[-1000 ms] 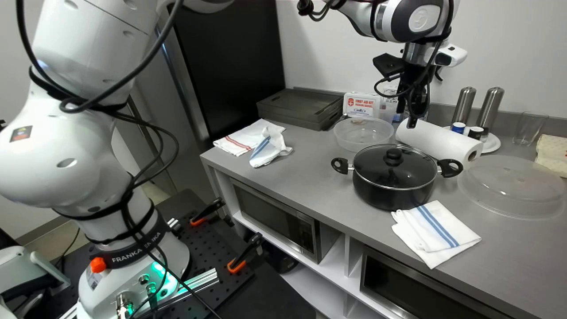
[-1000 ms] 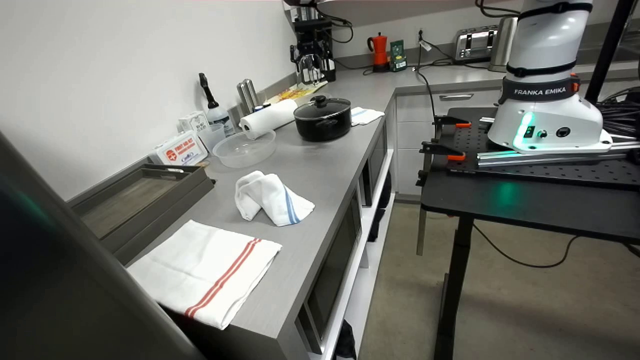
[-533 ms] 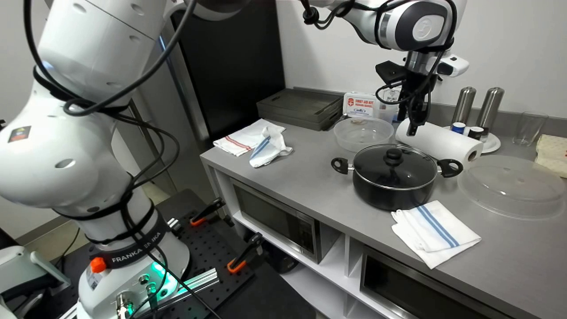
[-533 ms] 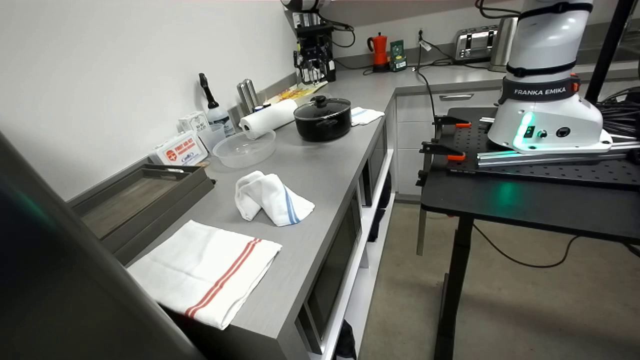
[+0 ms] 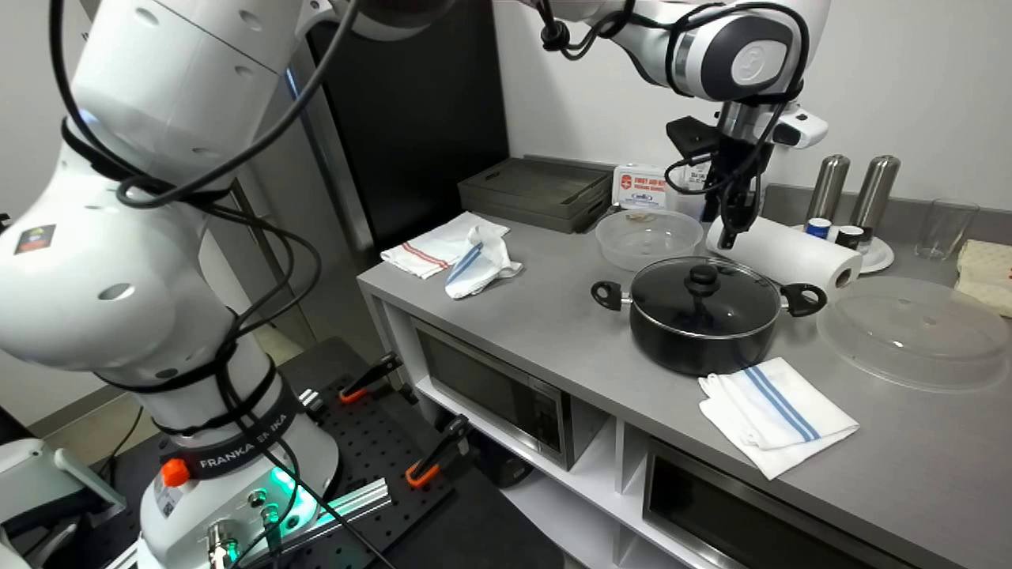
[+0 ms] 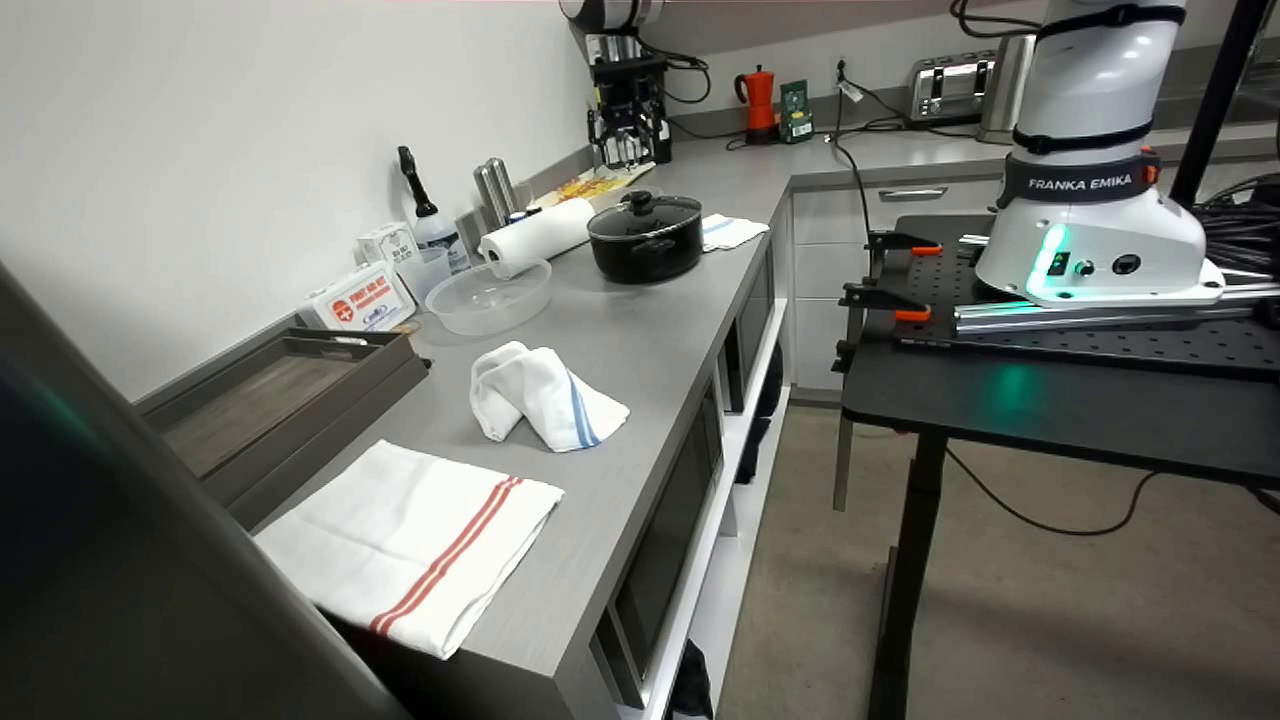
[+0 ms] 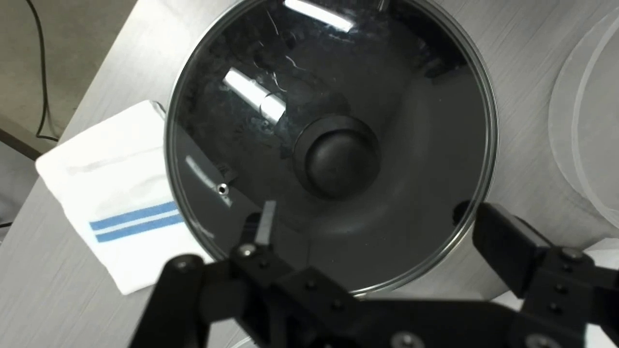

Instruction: Remove the glass lid from the black pot

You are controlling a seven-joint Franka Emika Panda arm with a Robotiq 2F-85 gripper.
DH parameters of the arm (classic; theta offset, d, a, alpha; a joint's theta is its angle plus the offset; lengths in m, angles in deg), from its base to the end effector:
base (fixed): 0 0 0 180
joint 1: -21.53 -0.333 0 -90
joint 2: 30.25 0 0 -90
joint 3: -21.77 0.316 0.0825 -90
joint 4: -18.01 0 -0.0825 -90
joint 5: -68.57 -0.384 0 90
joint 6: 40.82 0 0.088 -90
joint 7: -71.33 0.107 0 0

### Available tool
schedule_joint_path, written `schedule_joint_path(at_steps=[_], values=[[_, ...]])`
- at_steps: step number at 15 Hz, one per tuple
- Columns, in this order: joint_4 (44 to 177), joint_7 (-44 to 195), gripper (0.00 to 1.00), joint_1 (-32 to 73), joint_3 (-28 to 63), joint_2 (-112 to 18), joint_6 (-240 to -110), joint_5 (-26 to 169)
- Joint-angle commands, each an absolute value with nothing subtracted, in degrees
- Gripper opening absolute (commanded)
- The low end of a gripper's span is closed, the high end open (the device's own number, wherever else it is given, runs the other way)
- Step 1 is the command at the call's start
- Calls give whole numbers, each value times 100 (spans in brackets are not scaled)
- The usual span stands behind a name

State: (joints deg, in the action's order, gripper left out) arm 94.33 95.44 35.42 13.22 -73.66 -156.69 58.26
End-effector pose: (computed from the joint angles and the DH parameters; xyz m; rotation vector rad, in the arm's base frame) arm 0.6898 -0.2476 0.2785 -2.8052 1.2840 0.0913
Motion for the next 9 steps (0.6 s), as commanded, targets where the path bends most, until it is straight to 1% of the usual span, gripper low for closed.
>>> schedule_joint_path(at_steps=[1,9], values=[[9382,9593,100,3547,1328,-7538,-15661,5624],[9392,9605,100,3552,1333,-7791,-15675,5488]])
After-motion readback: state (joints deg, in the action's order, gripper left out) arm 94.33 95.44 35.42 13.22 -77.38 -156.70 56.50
